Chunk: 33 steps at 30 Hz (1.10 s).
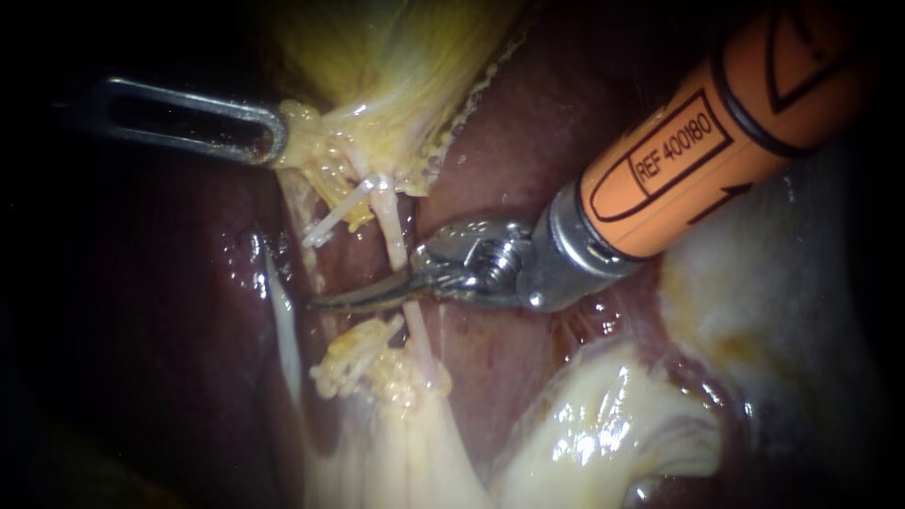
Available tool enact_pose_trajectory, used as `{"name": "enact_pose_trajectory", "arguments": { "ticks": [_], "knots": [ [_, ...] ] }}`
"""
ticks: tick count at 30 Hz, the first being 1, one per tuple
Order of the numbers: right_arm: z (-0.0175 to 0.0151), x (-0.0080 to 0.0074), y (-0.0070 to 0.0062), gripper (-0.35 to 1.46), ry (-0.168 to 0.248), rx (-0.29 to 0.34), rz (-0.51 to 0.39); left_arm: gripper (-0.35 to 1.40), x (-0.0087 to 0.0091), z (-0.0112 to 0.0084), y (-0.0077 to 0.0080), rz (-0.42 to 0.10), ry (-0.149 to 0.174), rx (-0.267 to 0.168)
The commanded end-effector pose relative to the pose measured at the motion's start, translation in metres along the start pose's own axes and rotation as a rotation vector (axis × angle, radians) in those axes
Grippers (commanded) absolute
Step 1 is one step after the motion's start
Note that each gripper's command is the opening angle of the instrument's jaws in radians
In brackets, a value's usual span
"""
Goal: Go back from the cut left tube
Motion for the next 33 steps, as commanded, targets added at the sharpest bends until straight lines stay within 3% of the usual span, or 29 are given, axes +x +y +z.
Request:
{"name": "enact_pose_trajectory", "arguments": {
  "ticks": [1, 5, 6, 7, 9, 10, 15, 18, 21, 23, 26, 30, 33],
  "knots": [
    [0.0, 0.0, 0.0, -0.35, 0.002, 0.006, 0.0, -0.35, 0.0, 0.0001, 0.0001, 0.0, 0.0, 0.0],
    [0.0002, 0.0003, -0.0001, -0.35, 0.035, 0.071, 0.0, -0.35, 0.0, 0.0001, 0.0002, 0.001, 0.0, 0.0],
    [0.0003, 0.0005, -0.0002, 0.24, 0.058, 0.086, -0.001, -0.35, 0.0001, 0.0001, 0.0002, 0.001, 0.0, 0.0],
    [0.0004, 0.0007, -0.0002, 0.56, 0.075, 0.092, -0.001, -0.35, 0.0001, 0.0001, 0.0003, 0.001, 0.0, 0.0],
    [0.0008, 0.0011, -0.0003, 1.04, 0.1, 0.091, 0.001, -0.35, 0.0001, 0.0001, 0.0003, 0.001, 0.0, 0.0],
    [0.0009, 0.0012, -0.0003, 1.13, 0.102, 0.089, 0.008, -0.35, 0.0001, 0.0002, 0.0004, 0.002, 0.0, 0.001],
    [0.0012, 0.001, -0.0006, 1.26, 0.102, 0.088, -0.006, -0.35, 0.0001, 0.0002, 0.0004, 0.002, 0.0, 0.001],
    [0.0008, 0.0008, -0.0009, 1.28, 0.106, 0.08, -0.071, -0.35, 0.0001, 0.0002, 0.0005, 0.002, 0.001, 0.001],
    [-0.0007, 0.0004, -0.0019, 1.35, 0.149, -0.008, -0.188, -0.35, 0.0001, 0.0001, 0.0006, 0.002, 0.001, 0.002],
    [-0.0022, 0.0001, -0.003, 1.41, 0.194, -0.126, -0.265, -0.35, 0.0001, 0.0001, 0.0006, 0.002, 0.001, 0.002],
    [-0.0047, 0.0, -0.0049, 1.43, 0.217, -0.233, -0.372, -0.35, 0.0001, 0.0001, 0.0007, 0.002, 0.001, 0.002],
    [-0.0085, 0.0005, -0.0069, 1.45, 0.185, -0.321, -0.438, -0.35, 0.0001, 0.0001, 0.0008, 0.003, 0.001, 0.003],
    [-0.0112, 0.0007, -0.008, 1.45, 0.084, -0.392, -0.471, -0.35, 0.0002, 0.0001, 0.0008, 0.003, 0.001, 0.002]
  ]
}}
